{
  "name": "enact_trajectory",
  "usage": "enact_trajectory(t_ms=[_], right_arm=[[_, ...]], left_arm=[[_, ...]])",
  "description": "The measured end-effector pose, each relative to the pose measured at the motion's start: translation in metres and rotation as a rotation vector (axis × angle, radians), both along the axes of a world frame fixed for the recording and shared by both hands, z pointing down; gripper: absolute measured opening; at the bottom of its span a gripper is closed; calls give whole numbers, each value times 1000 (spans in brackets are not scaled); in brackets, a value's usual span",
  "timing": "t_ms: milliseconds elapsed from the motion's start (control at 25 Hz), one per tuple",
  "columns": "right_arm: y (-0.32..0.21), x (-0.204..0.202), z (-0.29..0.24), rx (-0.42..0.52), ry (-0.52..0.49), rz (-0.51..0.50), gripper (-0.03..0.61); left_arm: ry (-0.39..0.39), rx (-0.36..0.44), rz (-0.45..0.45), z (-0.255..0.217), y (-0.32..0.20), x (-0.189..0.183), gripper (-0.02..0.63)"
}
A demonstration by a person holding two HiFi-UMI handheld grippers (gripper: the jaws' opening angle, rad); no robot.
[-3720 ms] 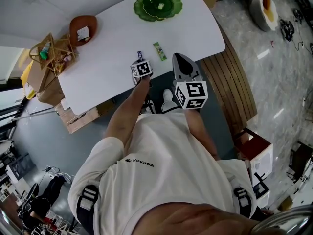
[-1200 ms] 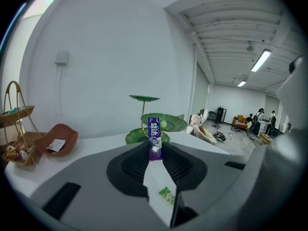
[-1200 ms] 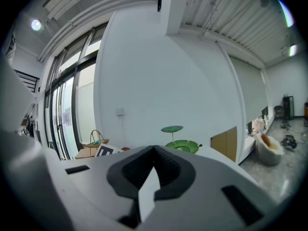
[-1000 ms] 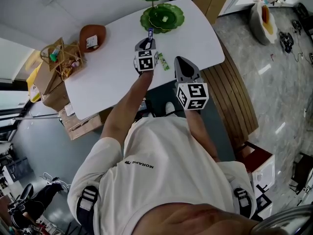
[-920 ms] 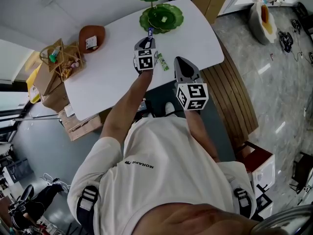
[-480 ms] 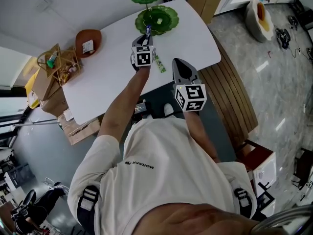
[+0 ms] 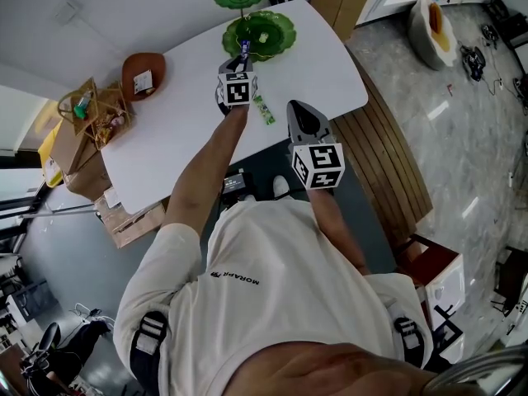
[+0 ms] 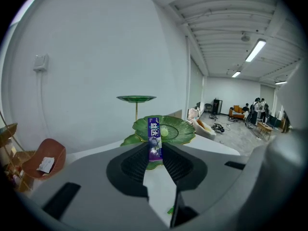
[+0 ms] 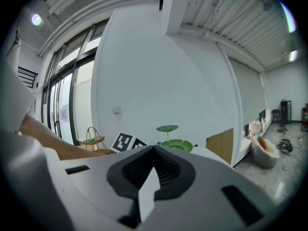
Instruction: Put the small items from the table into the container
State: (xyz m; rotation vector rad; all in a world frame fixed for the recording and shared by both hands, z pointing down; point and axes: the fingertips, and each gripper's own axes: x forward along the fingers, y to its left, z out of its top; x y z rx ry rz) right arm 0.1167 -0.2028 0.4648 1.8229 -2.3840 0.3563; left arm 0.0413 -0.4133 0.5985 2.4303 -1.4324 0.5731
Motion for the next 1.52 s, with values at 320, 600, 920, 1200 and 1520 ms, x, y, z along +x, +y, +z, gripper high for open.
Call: enact_trajectory(t_ms=[320, 600, 920, 1200, 1520], right_arm=[[-3, 6, 3, -8, -2, 8, 8], [-4, 14, 7, -18, -7, 23, 8], [-5, 19, 5, -17, -11, 31, 8], [-7, 20, 5, -19, -9, 29, 8], [-7, 25, 9, -27, -10, 37, 8]], left_arm=[[-17, 0, 17, -2, -17, 10, 89], [-34, -13, 32, 3, -25, 16, 89], [-45, -22, 32, 5, -31, 22, 89], [-56, -24, 29, 6, -36, 23, 89], [-61, -29, 24, 8, -38, 23, 89]])
